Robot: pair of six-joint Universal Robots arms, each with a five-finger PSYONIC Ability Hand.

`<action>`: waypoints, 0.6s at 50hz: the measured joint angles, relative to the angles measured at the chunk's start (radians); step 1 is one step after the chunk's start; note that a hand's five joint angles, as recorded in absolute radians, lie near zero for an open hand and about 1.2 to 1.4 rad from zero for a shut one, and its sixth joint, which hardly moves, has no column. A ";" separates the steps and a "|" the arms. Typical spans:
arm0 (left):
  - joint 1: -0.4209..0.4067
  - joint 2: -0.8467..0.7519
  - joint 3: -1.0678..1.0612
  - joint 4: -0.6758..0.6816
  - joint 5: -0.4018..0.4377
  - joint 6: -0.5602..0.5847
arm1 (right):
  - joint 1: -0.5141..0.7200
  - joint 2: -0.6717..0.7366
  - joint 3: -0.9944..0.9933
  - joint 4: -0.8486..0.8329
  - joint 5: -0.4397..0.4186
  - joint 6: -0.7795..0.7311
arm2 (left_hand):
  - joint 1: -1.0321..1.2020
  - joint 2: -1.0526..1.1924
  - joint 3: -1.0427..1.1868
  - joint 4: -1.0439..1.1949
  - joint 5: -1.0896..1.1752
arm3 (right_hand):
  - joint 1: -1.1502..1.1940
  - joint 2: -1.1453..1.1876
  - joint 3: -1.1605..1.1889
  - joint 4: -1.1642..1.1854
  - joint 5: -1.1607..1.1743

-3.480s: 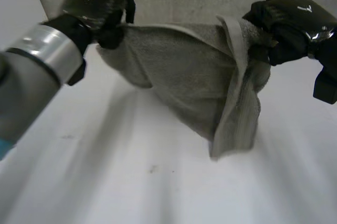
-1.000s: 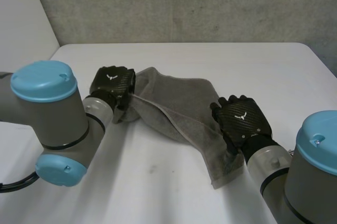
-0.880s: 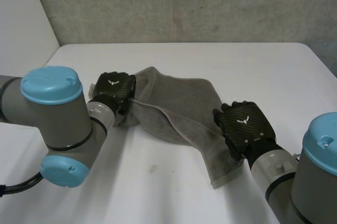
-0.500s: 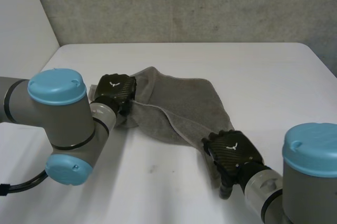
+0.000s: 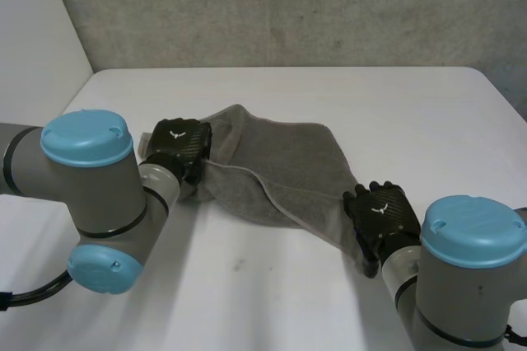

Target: Fold the towel.

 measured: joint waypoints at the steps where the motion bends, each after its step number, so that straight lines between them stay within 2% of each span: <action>1: 0.000 0.000 0.000 0.000 0.000 0.000 | 0.000 0.003 -0.001 -0.001 0.000 -0.002 | 0.000 0.000 0.000 0.000 0.000 | 0.000 0.000 0.000 0.000 0.000; 10: 0.000 -0.001 -0.003 -0.001 -0.001 -0.002 | 0.006 0.000 0.017 -0.042 -0.010 -0.012 | 0.000 0.000 0.000 0.000 0.000 | 0.001 0.000 0.000 0.000 0.000; 21: 0.000 -0.002 -0.016 0.005 0.000 -0.001 | 0.011 -0.010 0.094 -0.253 -0.040 -0.075 | 0.000 0.000 0.000 0.000 0.000 | 0.073 0.036 0.050 0.041 0.079; 24: 0.000 -0.002 -0.017 0.006 0.000 -0.001 | 0.007 0.008 0.114 -0.343 -0.078 -0.136 | 0.000 0.000 0.000 0.000 0.000 | 0.050 0.034 0.046 0.039 0.032; 30: 0.001 0.000 -0.021 0.007 0.000 -0.002 | 0.000 0.005 0.152 -0.415 -0.159 -0.253 | 0.000 0.000 0.000 0.000 0.000 | 0.037 0.035 0.033 0.025 0.023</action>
